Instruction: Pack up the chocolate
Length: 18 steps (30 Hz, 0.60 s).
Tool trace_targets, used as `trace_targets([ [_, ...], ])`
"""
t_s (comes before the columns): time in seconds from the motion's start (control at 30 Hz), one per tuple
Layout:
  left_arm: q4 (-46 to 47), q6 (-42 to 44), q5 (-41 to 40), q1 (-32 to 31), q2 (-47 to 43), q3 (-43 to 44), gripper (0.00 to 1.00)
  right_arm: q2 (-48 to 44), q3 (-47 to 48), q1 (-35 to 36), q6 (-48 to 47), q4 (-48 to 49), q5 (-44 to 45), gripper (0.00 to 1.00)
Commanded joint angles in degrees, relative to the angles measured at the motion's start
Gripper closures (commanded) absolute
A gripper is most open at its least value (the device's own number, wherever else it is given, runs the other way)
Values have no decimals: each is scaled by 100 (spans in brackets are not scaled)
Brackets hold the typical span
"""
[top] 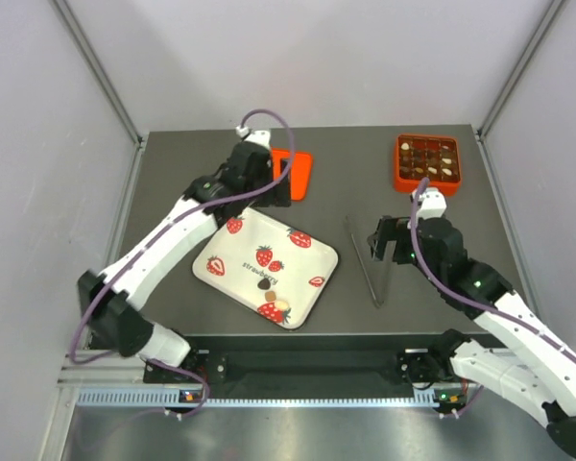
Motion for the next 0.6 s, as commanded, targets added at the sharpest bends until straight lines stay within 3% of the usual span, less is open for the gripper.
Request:
trace_targets([
  [0.0,330,524,-403,17,988,889,6,-289,137,109,-215,42,-124,0],
  [0.2,162,1007,-764,35,2765,2437,16,-501,-100,109,-302,148,-273,0],
  [0.33,487,1113,-589,123,3540,2676,20,-589,-144,100,-496,166,-282,0],
  [0.57,540,1113,-105,211,4763,3309,37,-659,-144,100,-567,288,-317,1],
])
